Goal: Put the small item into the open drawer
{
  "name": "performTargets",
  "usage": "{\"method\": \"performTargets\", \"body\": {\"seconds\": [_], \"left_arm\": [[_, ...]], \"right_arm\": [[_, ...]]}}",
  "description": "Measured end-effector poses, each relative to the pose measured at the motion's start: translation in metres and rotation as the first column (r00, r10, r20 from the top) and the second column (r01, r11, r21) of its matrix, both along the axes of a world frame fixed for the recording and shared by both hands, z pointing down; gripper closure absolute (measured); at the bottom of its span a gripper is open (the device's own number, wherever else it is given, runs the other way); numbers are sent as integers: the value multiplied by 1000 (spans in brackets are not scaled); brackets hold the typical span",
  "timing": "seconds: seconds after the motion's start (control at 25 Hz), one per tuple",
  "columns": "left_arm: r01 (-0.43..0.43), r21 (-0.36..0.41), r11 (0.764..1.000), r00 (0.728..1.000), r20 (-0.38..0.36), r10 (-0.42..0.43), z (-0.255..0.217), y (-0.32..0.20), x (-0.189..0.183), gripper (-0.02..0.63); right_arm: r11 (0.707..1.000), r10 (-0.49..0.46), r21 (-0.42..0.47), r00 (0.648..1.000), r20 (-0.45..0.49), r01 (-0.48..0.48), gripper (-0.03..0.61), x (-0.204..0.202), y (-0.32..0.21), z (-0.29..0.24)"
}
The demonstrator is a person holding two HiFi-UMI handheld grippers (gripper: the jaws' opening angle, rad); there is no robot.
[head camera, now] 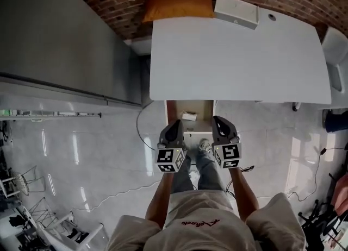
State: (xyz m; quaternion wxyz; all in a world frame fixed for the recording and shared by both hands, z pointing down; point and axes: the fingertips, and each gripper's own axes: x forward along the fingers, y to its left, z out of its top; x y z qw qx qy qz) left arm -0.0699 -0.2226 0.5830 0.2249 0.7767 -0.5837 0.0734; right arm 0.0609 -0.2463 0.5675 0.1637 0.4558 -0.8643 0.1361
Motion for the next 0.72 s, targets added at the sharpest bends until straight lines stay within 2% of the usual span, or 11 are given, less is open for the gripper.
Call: {"method": "performTargets", "body": {"seconds": [0.32,0.72], "left_arm": [[-10,71,997,999,43,7,-61,-14,-14,606],[-4,188,982,996,85,-13,-139,-28,-39,606]], "right_arm": [[999,29,36,999,17,-30,566,10,-2,-47],[984,87,156,996,27,-91,566,34,-22,-123]]}}
